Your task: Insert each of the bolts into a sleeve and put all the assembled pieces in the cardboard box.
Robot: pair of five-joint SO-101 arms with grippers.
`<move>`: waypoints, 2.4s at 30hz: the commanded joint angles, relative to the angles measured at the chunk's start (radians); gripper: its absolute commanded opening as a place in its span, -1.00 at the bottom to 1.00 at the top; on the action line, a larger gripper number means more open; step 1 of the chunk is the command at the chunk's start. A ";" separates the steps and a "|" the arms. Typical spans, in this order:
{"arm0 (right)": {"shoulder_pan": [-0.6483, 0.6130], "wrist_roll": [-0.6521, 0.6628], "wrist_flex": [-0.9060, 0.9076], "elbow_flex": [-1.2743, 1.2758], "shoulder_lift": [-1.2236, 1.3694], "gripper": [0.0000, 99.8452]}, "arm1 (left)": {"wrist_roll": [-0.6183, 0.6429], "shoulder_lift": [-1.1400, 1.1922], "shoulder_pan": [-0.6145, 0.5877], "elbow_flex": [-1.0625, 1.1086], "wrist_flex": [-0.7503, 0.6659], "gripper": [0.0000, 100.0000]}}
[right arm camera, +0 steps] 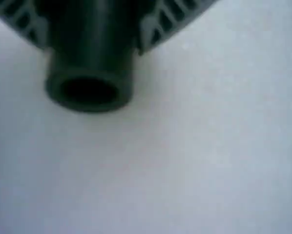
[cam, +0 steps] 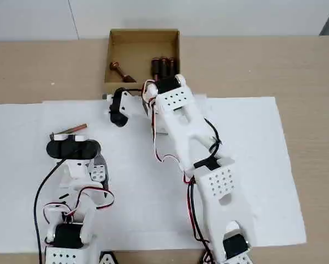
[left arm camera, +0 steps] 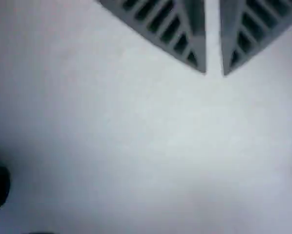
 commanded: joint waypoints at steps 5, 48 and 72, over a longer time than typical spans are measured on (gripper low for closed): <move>-0.019 0.003 -0.015 -0.026 -0.016 -0.99 | -0.006 -0.008 -0.006 -0.004 0.003 -0.99; 0.311 -0.585 0.177 0.755 -1.141 -0.99 | 0.040 0.000 -0.008 -0.239 0.195 -0.99; 0.446 -0.580 0.101 1.137 -1.442 -0.99 | 0.338 1.123 -0.054 -1.078 0.265 -0.99</move>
